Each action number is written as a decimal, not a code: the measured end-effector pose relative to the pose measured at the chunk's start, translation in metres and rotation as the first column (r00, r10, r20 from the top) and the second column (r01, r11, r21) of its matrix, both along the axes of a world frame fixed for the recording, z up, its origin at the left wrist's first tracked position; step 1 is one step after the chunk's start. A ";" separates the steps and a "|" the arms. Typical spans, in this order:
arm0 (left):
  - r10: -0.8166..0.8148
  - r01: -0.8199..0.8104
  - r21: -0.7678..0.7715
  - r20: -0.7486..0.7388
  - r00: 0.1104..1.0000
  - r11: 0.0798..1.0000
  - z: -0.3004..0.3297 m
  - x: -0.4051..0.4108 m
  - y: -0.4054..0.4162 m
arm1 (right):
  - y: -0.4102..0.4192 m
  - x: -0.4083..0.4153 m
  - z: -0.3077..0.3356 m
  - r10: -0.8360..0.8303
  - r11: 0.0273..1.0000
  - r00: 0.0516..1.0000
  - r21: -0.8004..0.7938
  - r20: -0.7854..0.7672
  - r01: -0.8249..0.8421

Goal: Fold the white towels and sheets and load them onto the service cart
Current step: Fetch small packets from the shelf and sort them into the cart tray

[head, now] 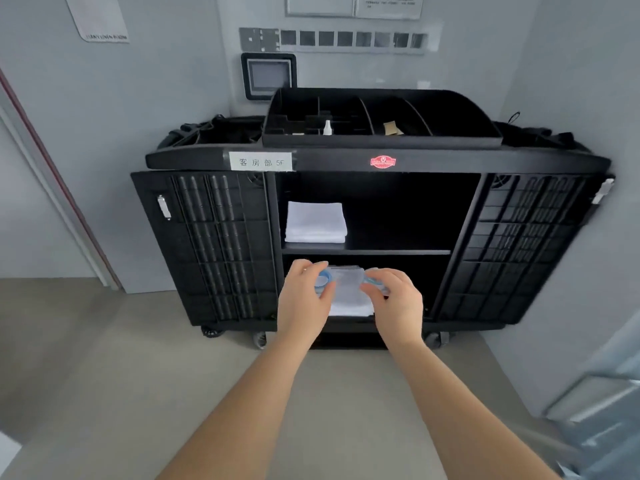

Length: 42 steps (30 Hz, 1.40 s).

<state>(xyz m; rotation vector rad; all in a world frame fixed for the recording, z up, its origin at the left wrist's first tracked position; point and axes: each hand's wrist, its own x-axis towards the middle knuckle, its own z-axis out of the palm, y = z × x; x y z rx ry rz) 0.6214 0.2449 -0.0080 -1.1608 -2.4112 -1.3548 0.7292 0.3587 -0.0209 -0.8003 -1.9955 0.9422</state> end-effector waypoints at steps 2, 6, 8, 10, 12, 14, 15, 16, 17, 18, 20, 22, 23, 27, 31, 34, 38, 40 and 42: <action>0.014 -0.014 0.017 -0.004 1.000 1.000 0.012 -0.028 0.040 | 0.043 -0.026 0.012 0.012 0.999 1.000 0.030 0.011 -0.012; 0.044 -0.042 0.049 -0.040 0.998 0.998 0.040 -0.078 0.105 | 0.115 -0.077 0.044 0.035 0.996 0.999 0.081 0.001 -0.035; 0.067 -0.062 0.073 -0.061 0.996 0.995 0.055 -0.105 0.133 | 0.146 -0.107 0.059 0.041 0.993 0.999 0.110 -0.022 -0.039; 0.081 -0.075 0.079 -0.080 0.993 0.994 0.065 -0.132 0.157 | 0.171 -0.134 0.071 0.059 0.990 0.997 0.129 -0.039 -0.054; 0.087 -0.079 0.083 -0.101 0.991 0.993 0.074 -0.158 0.180 | 0.194 -0.162 0.079 0.079 0.989 0.996 0.128 -0.050 -0.072; 0.094 -0.083 0.092 -0.118 0.989 0.992 0.080 -0.185 0.201 | 0.215 -0.188 0.088 0.088 0.987 0.995 0.138 -0.056 -0.080; 0.096 -0.084 0.099 -0.125 0.987 0.992 0.084 -0.199 0.212 | 0.225 -0.202 0.092 0.089 0.985 0.994 0.154 -0.057 -0.079; 0.096 -0.083 0.106 -0.129 0.987 0.991 0.086 -0.213 0.222 | 0.234 -0.216 0.095 0.091 0.982 0.994 0.169 -0.058 -0.080; 0.097 -0.082 0.116 -0.130 0.987 0.990 0.088 -0.228 0.233 | 0.244 -0.230 0.097 0.093 0.980 0.994 0.183 -0.061 -0.080; 0.096 -0.079 0.129 -0.132 0.987 0.989 0.091 -0.242 0.243 | 0.254 -0.245 0.100 0.093 0.977 0.993 0.199 -0.068 -0.078; 0.086 -0.062 0.162 -0.143 0.986 0.985 0.096 -0.272 0.263 | 0.274 -0.274 0.104 0.081 0.973 0.994 0.222 -0.074 -0.063; 0.072 -0.038 0.196 -0.172 0.983 0.980 0.104 -0.304 0.283 | 0.294 -0.306 0.110 0.061 0.974 0.996 0.221 -0.068 -0.044; 0.069 -0.030 0.203 -0.188 0.980 0.979 0.108 -0.321 0.292 | 0.303 -0.322 0.114 0.052 0.975 0.996 0.219 -0.071 -0.035; 0.089 -0.043 0.204 -0.221 0.971 0.978 0.128 -0.391 0.324 | 0.339 -0.384 0.136 0.045 0.970 0.996 0.240 -0.081 -0.024; 0.079 -0.036 0.179 -0.236 0.968 0.983 0.146 -0.453 0.348 | 0.374 -0.431 0.156 0.060 0.968 0.995 0.249 -0.084 -0.038; 0.029 0.008 0.170 -0.216 0.976 0.985 0.153 -0.486 0.365 | 0.398 -0.454 0.164 0.077 0.961 0.995 0.269 -0.060 -0.058; -0.003 0.033 0.118 -0.241 0.971 0.992 0.157 -0.517 0.389 | 0.427 -0.478 0.172 0.122 0.955 0.993 0.273 -0.007 -0.115; -0.058 0.077 0.058 -0.271 0.961 0.995 0.162 -0.530 0.401 | 0.441 -0.490 0.177 0.159 0.950 0.987 0.268 0.037 -0.163; -0.124 0.129 -0.002 -0.288 0.949 0.992 0.168 -0.541 0.414 | 0.455 -0.504 0.180 0.205 0.938 0.974 0.264 0.101 -0.225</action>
